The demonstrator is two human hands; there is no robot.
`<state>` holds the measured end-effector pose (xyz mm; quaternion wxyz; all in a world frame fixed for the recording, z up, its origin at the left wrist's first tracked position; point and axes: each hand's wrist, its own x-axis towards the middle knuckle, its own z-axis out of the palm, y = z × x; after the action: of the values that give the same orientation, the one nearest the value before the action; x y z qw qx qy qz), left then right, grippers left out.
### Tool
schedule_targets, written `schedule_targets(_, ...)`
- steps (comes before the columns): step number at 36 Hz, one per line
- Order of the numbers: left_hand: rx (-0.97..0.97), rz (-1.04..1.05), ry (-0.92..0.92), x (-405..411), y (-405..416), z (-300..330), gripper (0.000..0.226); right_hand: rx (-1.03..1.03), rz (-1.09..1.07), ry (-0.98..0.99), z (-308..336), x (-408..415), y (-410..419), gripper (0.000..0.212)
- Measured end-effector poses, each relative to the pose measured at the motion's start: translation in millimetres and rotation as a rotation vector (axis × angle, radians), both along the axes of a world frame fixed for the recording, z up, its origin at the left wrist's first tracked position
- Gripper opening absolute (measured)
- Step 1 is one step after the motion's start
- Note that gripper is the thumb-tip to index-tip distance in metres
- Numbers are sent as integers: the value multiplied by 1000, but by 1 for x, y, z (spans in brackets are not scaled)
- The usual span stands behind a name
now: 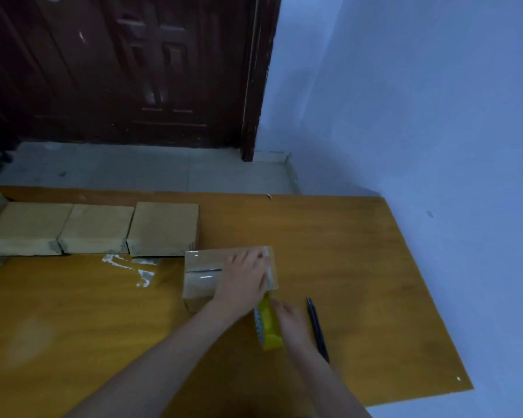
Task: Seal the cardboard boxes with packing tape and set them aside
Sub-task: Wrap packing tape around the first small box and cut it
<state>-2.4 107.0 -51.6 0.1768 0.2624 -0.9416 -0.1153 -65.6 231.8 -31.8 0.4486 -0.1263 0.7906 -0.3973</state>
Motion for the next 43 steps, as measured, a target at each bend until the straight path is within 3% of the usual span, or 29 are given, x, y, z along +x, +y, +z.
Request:
schedule_targets(4, -12, 8, -181, 11, 16, -24, 32, -65, -64, -126, 0, 12, 18, 36)
schedule_targets(8, -17, -16, -292, 19, 13, -34, 54, -98, 0, -115, -19, 21, 30, 20)
schedule_targets(13, -8, -25, -384, 19, 12, -31, 68, -71, 10, 14, -33, 18, 29, 40)
schedule_targets(16, 0, -31, -431, 18, 10, -29, 69, 92, 88, 186, -28, 14, 19, 39)
schedule_targets(18, 11, -41, -449, 18, 10, -29, 68, 209, 145, 253, -28, 13, 16, 40)
schedule_targets(22, -17, -28, -417, 19, 11, -29, 56, 307, 143, 210, -29, 14, 8, 39)
schedule_targets(27, -31, -10, -294, 12, 21, -24, 49, 285, 128, 164, -32, 8, 5, 38)
schedule_targets(31, -69, -9, -181, 14, 32, -29, 24, 260, 75, 86, -36, 10, 10, 51)
schedule_targets(36, -9, -60, -331, 23, 36, -34, 64, 83, -25, -6, -45, 4, 27, 68)
schedule_targets(39, -3, -84, -395, 26, 35, -32, 81, 34, -144, 121, -57, -8, 45, 57)
schedule_targets(43, 35, -82, -446, 27, 37, -30, 94, 369, -157, 541, -70, -44, 67, 56)
